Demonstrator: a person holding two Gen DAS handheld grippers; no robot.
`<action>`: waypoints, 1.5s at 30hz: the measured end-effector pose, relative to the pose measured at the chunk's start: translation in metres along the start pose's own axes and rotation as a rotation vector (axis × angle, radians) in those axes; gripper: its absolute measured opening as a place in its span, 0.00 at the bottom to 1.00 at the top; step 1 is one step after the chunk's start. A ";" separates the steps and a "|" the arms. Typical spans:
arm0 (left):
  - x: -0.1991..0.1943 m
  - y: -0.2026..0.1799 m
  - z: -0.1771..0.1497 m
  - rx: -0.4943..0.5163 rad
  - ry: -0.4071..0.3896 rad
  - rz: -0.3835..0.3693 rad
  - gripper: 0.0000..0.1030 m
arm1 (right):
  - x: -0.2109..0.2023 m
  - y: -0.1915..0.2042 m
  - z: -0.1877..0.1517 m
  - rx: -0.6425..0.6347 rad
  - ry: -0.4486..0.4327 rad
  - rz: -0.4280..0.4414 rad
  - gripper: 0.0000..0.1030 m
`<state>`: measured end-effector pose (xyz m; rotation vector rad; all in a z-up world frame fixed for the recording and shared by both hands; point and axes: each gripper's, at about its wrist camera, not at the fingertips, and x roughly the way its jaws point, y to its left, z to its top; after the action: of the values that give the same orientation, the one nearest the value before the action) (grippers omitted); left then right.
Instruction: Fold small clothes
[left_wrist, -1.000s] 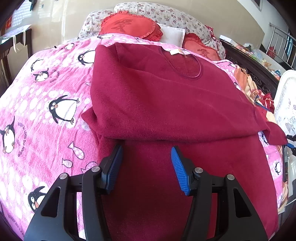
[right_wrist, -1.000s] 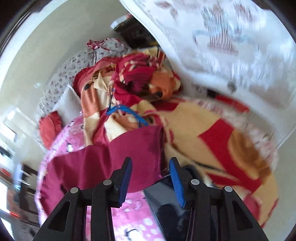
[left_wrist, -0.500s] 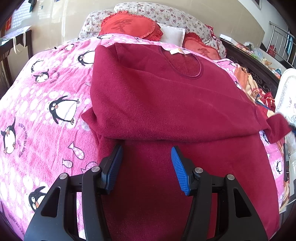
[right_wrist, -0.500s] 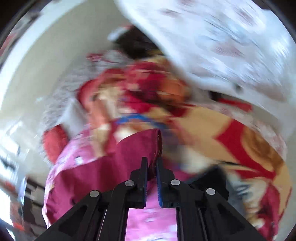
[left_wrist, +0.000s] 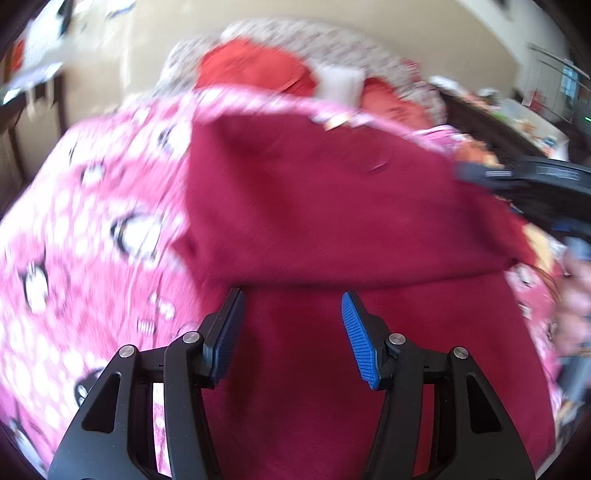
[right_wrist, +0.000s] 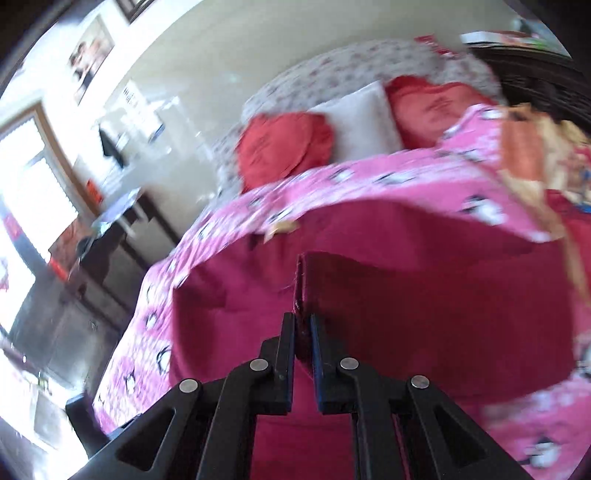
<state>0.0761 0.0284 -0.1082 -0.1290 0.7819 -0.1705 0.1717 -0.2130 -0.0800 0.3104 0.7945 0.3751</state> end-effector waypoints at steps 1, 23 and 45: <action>-0.010 -0.006 0.004 0.027 -0.026 -0.012 0.53 | 0.010 0.009 -0.005 -0.021 0.013 0.016 0.07; 0.114 -0.062 0.072 -0.021 0.232 -0.363 0.53 | -0.004 -0.037 -0.068 -0.168 0.085 -0.323 0.48; 0.076 -0.069 0.099 -0.015 0.048 -0.150 0.04 | -0.006 -0.045 -0.079 -0.121 0.049 -0.379 0.48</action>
<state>0.1917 -0.0490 -0.0789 -0.1982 0.8213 -0.3107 0.1188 -0.2455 -0.1474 0.0342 0.8545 0.0738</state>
